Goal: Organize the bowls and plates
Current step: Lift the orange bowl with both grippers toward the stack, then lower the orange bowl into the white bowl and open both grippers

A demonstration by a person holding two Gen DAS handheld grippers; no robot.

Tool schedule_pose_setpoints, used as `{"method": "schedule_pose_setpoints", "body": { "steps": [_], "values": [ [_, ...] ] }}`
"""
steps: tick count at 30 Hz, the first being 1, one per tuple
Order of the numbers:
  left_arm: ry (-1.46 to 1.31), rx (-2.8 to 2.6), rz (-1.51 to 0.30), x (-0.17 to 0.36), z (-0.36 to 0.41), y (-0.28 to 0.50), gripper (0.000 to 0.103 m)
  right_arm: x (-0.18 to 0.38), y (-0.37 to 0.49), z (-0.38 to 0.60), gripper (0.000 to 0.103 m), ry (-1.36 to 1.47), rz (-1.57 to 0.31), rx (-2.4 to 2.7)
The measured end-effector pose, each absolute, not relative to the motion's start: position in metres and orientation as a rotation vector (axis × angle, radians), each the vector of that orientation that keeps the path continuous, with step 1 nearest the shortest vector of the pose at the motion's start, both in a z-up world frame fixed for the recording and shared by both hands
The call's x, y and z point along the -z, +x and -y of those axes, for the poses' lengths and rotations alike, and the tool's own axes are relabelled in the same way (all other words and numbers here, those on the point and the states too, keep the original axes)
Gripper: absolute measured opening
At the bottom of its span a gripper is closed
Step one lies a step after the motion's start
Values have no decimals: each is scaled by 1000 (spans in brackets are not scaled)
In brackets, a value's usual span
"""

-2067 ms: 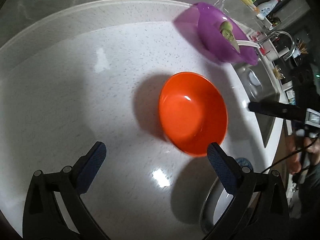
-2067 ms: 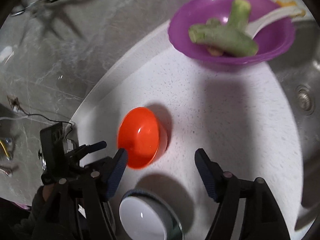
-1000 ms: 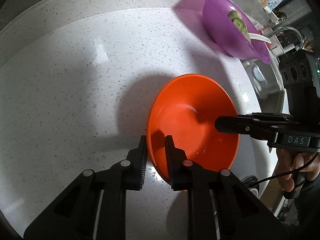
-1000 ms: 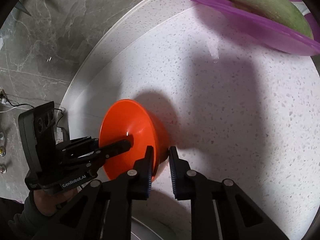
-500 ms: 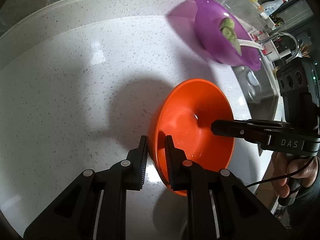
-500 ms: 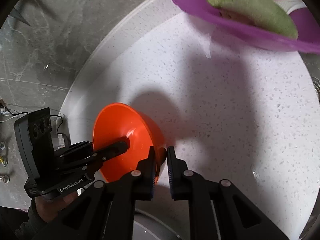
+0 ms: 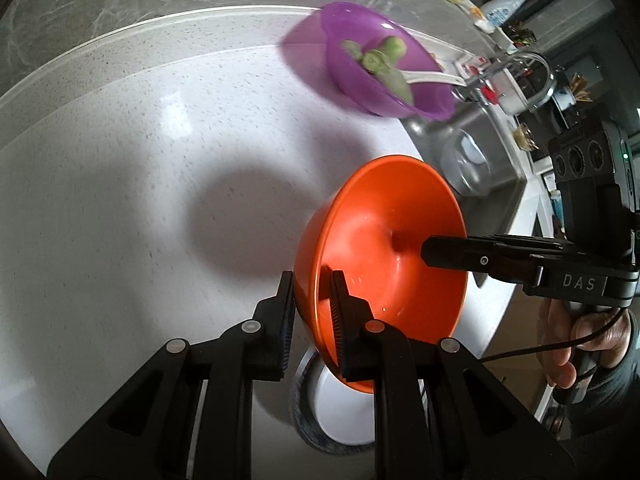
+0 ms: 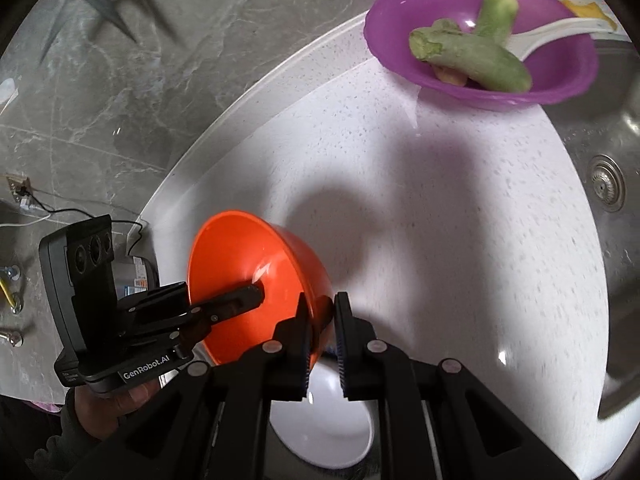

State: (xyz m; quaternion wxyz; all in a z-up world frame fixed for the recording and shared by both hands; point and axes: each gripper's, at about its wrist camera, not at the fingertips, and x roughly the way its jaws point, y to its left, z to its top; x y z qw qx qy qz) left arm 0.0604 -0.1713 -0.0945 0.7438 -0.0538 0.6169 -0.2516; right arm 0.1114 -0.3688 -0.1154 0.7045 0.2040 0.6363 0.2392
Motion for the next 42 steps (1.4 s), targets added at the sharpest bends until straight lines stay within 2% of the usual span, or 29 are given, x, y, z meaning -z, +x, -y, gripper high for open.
{"method": "schedule_pose_setpoints", "body": {
  "steps": [7,18,26,42],
  "values": [
    [-111,572,-1364,89,170,15,15,109,67,370,13,421,-1438,-523],
    [-110,557,-1421,119,163,-37,15,127,25,368,13,394,-1496,-485],
    [-69,533,-1417,133,172,-39,15,135,20,359,12,317,-1498,-465],
    [-25,515,-1322,125,175,-37,16,138,24,350,9,249,-1515,-443]
  ]
}}
